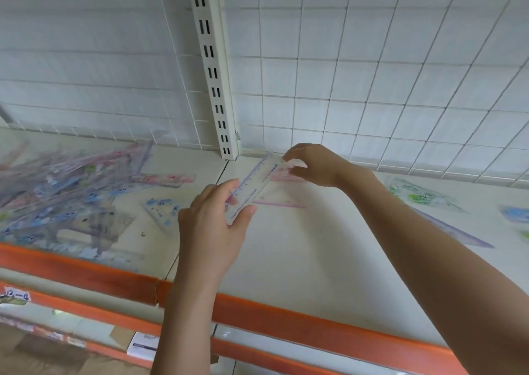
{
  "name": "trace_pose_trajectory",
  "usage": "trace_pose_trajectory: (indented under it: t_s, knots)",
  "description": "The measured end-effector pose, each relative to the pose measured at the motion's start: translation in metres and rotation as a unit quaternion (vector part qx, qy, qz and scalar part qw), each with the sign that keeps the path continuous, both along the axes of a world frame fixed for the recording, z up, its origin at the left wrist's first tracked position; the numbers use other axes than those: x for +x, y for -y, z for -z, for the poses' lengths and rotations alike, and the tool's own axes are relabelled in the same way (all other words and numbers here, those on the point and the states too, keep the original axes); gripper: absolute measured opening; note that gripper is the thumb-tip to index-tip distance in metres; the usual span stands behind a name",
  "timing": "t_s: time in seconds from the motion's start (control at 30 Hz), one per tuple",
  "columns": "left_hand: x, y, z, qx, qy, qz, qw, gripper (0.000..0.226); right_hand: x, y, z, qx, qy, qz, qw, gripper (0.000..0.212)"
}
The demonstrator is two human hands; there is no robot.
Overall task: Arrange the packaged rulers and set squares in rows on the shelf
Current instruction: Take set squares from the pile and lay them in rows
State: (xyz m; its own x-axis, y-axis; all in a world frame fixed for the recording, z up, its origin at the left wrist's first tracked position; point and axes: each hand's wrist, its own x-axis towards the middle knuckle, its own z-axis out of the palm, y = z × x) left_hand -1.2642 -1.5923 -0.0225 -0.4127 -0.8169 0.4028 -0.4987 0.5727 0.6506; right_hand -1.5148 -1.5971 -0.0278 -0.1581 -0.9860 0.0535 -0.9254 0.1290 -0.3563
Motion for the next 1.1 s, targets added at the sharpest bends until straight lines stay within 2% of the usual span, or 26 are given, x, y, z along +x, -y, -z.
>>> trace_pose_trajectory:
  t_s: [0.07,0.13,0.23,0.33,0.43,0.47,0.57,0.63,0.8,0.83,0.9,0.97,1.0,1.1]
  knots:
    - [-0.014,-0.005,-0.001,0.031,-0.003,0.023,0.999,0.032,-0.003,-0.024,-0.006,-0.013,-0.001,0.02,1.0,0.032]
    - [-0.031,-0.01,-0.003,0.092,-0.051,0.052,0.993,0.016,-0.004,-0.051,-0.01,-0.015,0.003,0.03,0.999,0.031]
    - [-0.063,-0.026,-0.009,0.183,-0.13,0.113,0.968,0.023,-0.01,-0.1,-0.012,-0.022,0.026,0.06,0.998,0.03]
    - [-0.092,-0.047,-0.013,0.188,-0.096,0.156,0.965,0.024,-0.018,-0.148,-0.013,-0.039,0.063,0.116,0.991,0.029]
    - [-0.121,-0.073,-0.016,0.219,-0.087,0.191,0.953,0.045,-0.029,-0.195,-0.012,-0.078,0.086,0.164,0.98,0.026]
    - [-0.13,-0.083,-0.017,0.232,-0.092,0.205,0.946,0.044,-0.033,-0.211,-0.011,-0.087,0.088,0.178,0.976,0.026]
    - [-0.159,-0.111,-0.017,0.225,-0.102,0.252,0.936,0.019,-0.047,-0.256,-0.008,-0.096,0.103,0.21,0.968,0.027]
    - [-0.178,-0.128,-0.016,0.232,-0.127,0.264,0.928,0.015,-0.057,-0.283,-0.007,-0.101,0.113,0.23,0.961,0.026]
    - [-0.213,-0.177,-0.023,0.349,-0.243,0.297,0.855,0.019,-0.078,-0.331,-0.007,-0.126,0.146,0.257,0.947,0.023]
    - [-0.218,-0.185,-0.025,0.368,-0.259,0.299,0.841,0.025,-0.081,-0.337,-0.007,-0.128,0.148,0.255,0.947,0.023]
    - [-0.229,-0.199,-0.026,0.387,-0.268,0.298,0.83,0.057,-0.088,-0.349,-0.007,-0.133,0.149,0.254,0.946,0.022]
    - [-0.237,-0.207,-0.026,0.377,-0.248,0.297,0.841,0.099,-0.096,-0.36,-0.006,-0.137,0.155,0.258,0.944,0.022]
    - [-0.241,-0.21,-0.025,0.368,-0.235,0.296,0.85,0.111,-0.1,-0.365,-0.005,-0.138,0.158,0.26,0.943,0.022]
    - [-0.25,-0.22,-0.023,0.357,-0.223,0.28,0.863,0.12,-0.112,-0.381,-0.003,-0.141,0.164,0.265,0.94,0.023]
